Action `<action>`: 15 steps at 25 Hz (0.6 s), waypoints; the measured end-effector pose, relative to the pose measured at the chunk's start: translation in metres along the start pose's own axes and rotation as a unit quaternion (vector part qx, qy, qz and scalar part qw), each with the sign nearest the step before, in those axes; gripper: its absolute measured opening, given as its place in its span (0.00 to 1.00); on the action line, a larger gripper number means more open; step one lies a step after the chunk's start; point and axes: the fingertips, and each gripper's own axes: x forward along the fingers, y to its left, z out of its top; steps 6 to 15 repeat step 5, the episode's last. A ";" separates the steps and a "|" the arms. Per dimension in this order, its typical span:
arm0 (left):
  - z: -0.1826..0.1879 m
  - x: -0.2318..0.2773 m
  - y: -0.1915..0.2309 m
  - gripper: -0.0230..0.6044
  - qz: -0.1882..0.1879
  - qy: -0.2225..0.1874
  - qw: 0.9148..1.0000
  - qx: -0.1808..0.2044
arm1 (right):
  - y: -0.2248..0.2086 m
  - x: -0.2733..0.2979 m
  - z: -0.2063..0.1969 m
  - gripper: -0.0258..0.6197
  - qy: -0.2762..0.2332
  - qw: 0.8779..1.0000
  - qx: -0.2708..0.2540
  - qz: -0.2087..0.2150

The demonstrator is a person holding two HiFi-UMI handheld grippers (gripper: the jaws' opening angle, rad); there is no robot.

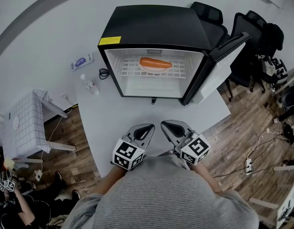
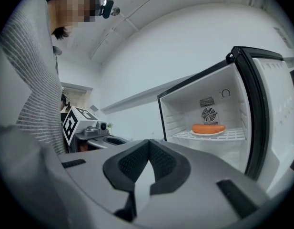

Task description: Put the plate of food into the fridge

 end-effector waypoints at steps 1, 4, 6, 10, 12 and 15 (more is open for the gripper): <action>0.000 0.000 0.000 0.05 0.000 0.001 1.000 -0.001 | 0.000 0.000 0.000 0.06 0.000 1.000 0.000 0.000; 0.000 0.000 0.001 0.05 0.001 0.002 1.000 -0.002 | 0.001 0.000 0.000 0.06 0.000 1.000 0.000 0.002; 0.000 0.000 0.001 0.05 0.001 0.002 1.000 -0.002 | 0.001 0.001 0.000 0.06 0.001 1.000 0.000 0.003; 0.000 0.000 0.001 0.05 0.001 0.002 1.000 -0.002 | 0.001 0.001 0.000 0.06 0.001 1.000 0.000 0.003; 0.000 0.000 0.001 0.05 0.001 0.002 1.000 -0.002 | 0.001 0.001 0.000 0.06 0.001 1.000 0.000 0.003; 0.000 0.000 0.001 0.05 0.001 0.002 1.000 -0.002 | 0.001 0.001 0.000 0.06 0.001 1.000 0.000 0.003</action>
